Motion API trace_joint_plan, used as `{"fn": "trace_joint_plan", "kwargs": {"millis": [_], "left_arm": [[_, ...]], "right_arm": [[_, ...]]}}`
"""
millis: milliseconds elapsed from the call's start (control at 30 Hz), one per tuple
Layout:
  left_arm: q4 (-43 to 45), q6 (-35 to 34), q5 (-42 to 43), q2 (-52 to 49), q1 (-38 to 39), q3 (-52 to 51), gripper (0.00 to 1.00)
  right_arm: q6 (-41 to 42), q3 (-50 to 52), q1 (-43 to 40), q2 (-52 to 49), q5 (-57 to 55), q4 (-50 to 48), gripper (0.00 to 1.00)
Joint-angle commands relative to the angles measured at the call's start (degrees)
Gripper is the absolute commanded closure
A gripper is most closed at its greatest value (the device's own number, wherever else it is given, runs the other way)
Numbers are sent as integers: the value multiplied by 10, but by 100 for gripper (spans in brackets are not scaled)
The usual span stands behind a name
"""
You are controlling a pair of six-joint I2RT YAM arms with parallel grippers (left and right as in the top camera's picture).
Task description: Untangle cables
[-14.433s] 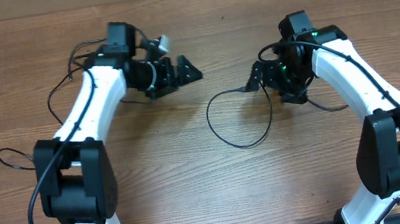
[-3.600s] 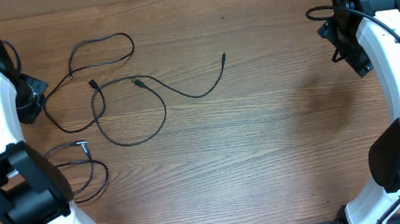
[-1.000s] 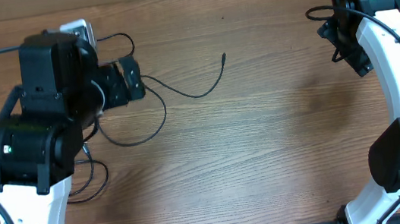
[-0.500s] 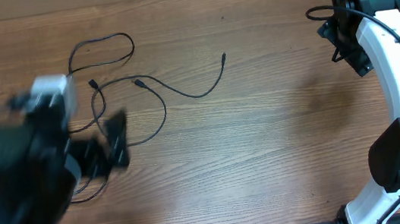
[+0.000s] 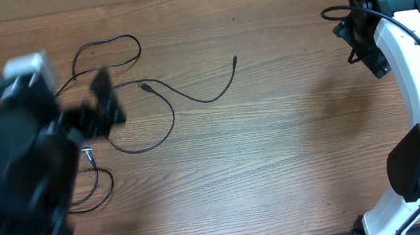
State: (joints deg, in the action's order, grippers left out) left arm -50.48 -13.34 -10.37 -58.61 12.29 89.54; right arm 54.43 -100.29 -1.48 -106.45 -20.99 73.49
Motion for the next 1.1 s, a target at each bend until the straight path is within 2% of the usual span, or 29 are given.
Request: {"fn": "trace_joint_plan", "kwargs": {"millis": [0, 133, 267, 300, 600, 733, 900, 967, 1033, 1067], "left_arm": [[49, -130, -48, -113, -12, -31, 0], [57, -318, -93, -250, -34, -31, 3], [61, -464, -99, -384, -65, -31, 0], [70, -483, -99, -411, -72, -31, 0], [227, -493, -83, -574, -101, -31, 1], [257, -513, -50, -620, -101, -31, 6], [309, -531, -71, -661, -107, -31, 10], [332, -531, -79, -669, -112, -31, 37], [348, -529, -83, -672, -118, -31, 80], [354, -527, -82, -672, -122, -31, 96]], "right_arm": [[7, -13, -2, 3, -8, -2, 0], [7, -13, -2, 3, -8, -2, 0], [7, -13, -2, 3, -8, -2, 0], [7, -13, -2, 3, -8, -2, 0], [7, -13, -2, 3, -8, -2, 0], [7, -13, -2, 3, -8, -2, 0], [7, -13, -2, 3, -8, -2, 0], [7, -13, -2, 3, -8, -2, 0], [7, -13, -2, 3, -8, -2, 0], [7, -13, -2, 3, -8, -2, 0]]}}
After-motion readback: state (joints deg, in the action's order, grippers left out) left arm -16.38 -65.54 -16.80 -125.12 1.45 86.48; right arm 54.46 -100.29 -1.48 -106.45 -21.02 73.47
